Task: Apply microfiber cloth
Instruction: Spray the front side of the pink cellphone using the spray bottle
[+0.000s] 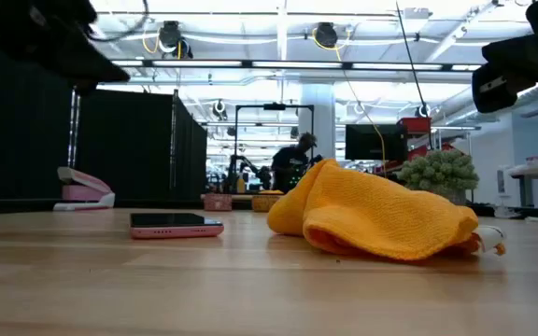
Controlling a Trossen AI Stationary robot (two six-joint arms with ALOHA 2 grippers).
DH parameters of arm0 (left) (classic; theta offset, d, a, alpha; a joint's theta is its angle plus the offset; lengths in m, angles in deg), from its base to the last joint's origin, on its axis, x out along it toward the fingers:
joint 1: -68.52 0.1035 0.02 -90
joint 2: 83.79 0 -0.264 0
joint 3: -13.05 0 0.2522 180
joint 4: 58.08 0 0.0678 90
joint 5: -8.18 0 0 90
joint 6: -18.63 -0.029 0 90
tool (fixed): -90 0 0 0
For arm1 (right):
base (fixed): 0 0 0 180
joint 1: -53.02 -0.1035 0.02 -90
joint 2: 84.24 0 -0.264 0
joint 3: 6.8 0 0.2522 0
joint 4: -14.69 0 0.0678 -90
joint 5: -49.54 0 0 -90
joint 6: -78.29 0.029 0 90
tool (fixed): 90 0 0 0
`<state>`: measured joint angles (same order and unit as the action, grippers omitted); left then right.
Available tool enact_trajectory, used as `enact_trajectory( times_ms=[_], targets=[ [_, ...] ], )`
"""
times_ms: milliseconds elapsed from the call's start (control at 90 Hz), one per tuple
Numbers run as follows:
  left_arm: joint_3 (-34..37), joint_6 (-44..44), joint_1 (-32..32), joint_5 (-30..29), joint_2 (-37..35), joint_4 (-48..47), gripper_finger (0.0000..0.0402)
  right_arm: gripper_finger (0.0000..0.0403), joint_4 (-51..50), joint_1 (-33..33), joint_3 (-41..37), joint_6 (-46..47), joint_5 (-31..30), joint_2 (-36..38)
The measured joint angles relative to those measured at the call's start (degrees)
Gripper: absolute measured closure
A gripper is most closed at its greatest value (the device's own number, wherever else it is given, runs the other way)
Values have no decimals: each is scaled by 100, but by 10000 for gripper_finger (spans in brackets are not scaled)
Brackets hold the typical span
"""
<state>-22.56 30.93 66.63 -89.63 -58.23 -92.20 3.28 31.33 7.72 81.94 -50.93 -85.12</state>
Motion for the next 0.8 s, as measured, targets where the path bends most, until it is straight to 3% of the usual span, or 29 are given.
enact_trajectory(
  times_ms=[278, 367, 589, 800],
  targets=[
    [-533, 1973, 0, 225, 981, -1866, 402, 403, 0, 0, 0, 41, 0, 0],
    [-535, 2534, 0, 397, 1054, -2215, 402, 403, 16, 0, 0, 630, -3, 0],
    [-358, 3283, -1, 506, 1082, -2340, 402, 403, 805, 0, -2, 2350, -90, 2],
    [97, 3712, 0, 573, 1082, -2138, 402, 403, 1208, 0, -2, 2272, -930, 0]
  ],
)
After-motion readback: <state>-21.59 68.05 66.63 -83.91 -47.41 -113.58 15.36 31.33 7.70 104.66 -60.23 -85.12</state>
